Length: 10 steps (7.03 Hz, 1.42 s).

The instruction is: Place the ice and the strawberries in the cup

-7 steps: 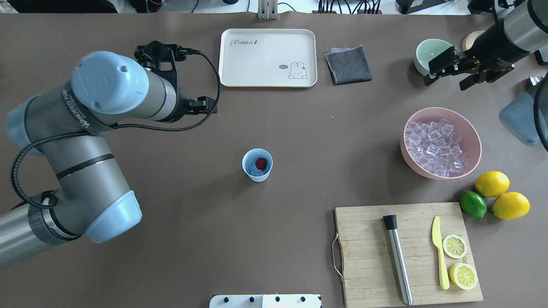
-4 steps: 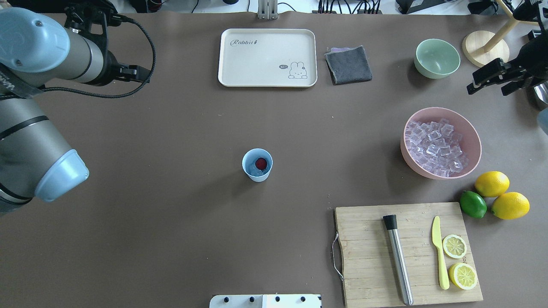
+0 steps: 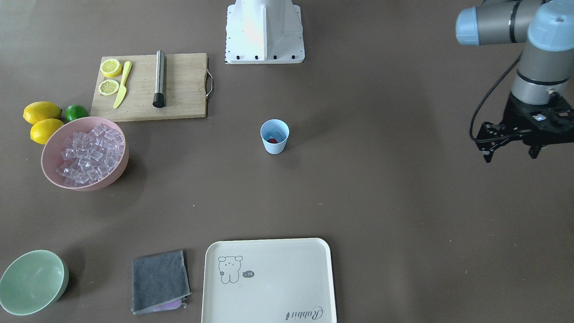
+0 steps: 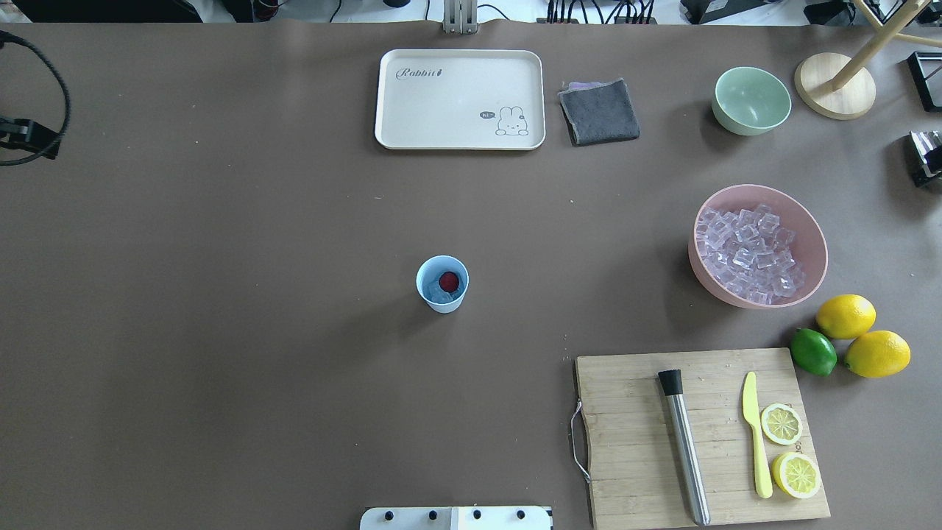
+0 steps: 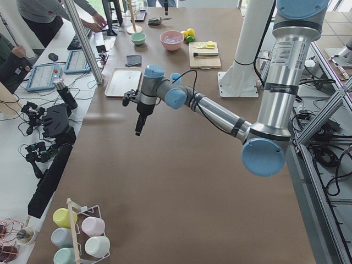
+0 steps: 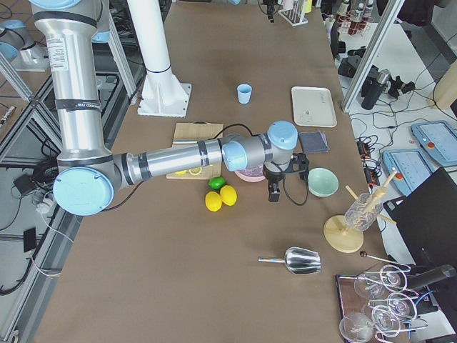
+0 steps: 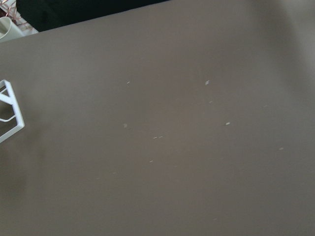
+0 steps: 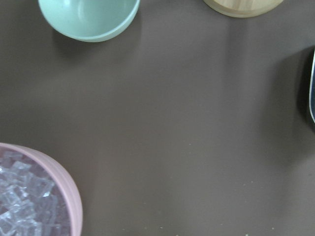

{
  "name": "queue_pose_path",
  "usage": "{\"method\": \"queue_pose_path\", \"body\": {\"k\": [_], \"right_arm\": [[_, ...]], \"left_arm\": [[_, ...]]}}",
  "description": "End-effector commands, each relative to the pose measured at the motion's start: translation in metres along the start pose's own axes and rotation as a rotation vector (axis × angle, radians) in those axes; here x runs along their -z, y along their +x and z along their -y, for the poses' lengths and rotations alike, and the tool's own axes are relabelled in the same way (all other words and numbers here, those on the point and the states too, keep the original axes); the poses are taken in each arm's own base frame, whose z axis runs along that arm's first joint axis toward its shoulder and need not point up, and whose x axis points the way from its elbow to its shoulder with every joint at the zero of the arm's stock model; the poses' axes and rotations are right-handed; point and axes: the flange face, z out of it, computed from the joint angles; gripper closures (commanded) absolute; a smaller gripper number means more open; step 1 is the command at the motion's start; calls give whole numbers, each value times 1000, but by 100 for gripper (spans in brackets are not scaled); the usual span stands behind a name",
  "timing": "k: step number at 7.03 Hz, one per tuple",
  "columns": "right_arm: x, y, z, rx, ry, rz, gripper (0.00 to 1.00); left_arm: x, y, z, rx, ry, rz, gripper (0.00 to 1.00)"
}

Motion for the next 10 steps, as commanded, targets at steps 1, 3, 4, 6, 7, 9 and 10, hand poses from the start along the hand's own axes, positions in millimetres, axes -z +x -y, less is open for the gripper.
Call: {"method": "queue_pose_path", "body": {"k": [1, 3, 4, 6, 7, 9, 10], "right_arm": [[-16, 70, -12, -54, -35, -14, 0], [16, 103, -19, -115, 22, -10, 0], [19, 108, -24, -112, 27, -8, 0], [18, 108, -26, -115, 23, 9, 0], [18, 108, -26, -116, 23, 11, 0], [22, 105, -25, -112, 32, 11, 0], [23, 104, -25, -112, 34, 11, 0]], "left_arm": [[-4, -124, -46, -68, -89, -84, 2], [-8, -179, -77, -32, -111, -80, 3], [-6, -180, -80, -15, -116, -138, 2], [-8, -184, -85, 2, -128, -148, 2], [-7, -187, -86, 10, -129, -148, 2], [-7, -194, -88, 26, -129, -145, 2], [-12, -198, -89, 35, -138, -143, 2]]}}
